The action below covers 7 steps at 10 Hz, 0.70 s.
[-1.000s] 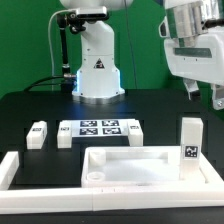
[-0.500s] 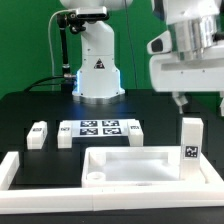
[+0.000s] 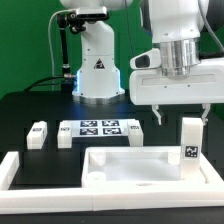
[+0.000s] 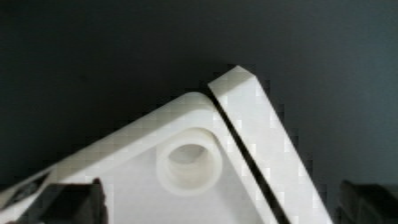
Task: Assemble desk
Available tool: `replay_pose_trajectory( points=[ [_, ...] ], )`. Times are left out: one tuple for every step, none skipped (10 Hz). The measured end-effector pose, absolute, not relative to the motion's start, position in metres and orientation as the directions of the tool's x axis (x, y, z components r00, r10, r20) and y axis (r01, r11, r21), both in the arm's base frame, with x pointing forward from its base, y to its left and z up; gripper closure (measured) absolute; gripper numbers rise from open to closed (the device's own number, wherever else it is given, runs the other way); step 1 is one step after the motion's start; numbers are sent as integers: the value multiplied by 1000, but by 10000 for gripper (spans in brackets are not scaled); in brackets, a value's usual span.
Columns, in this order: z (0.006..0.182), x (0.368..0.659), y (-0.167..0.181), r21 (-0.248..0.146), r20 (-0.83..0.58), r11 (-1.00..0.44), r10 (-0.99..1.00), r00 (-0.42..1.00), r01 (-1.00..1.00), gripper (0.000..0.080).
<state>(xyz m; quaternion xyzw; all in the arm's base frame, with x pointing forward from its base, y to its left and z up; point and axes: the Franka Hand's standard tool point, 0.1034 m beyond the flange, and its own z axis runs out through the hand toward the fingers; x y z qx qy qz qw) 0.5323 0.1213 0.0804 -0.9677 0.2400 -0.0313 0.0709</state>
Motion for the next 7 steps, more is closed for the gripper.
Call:
replay_pose_trajectory(
  points=[
    [80,532,121,-150,35,-900,-419,907,-410,151],
    [78,531,119,-144,46,-931,-345,938,-336,151],
    [68,519,111,-123,50,-963,-246,968,-239,151],
    [60,505,98,-97,31,-985,-149,988,-145,151],
    [60,502,88,-86,11,-989,-118,993,-117,151],
    [62,503,85,-80,-1,-990,-119,993,-118,151],
    [62,502,86,-80,-12,-990,-118,993,-118,151]
  ],
)
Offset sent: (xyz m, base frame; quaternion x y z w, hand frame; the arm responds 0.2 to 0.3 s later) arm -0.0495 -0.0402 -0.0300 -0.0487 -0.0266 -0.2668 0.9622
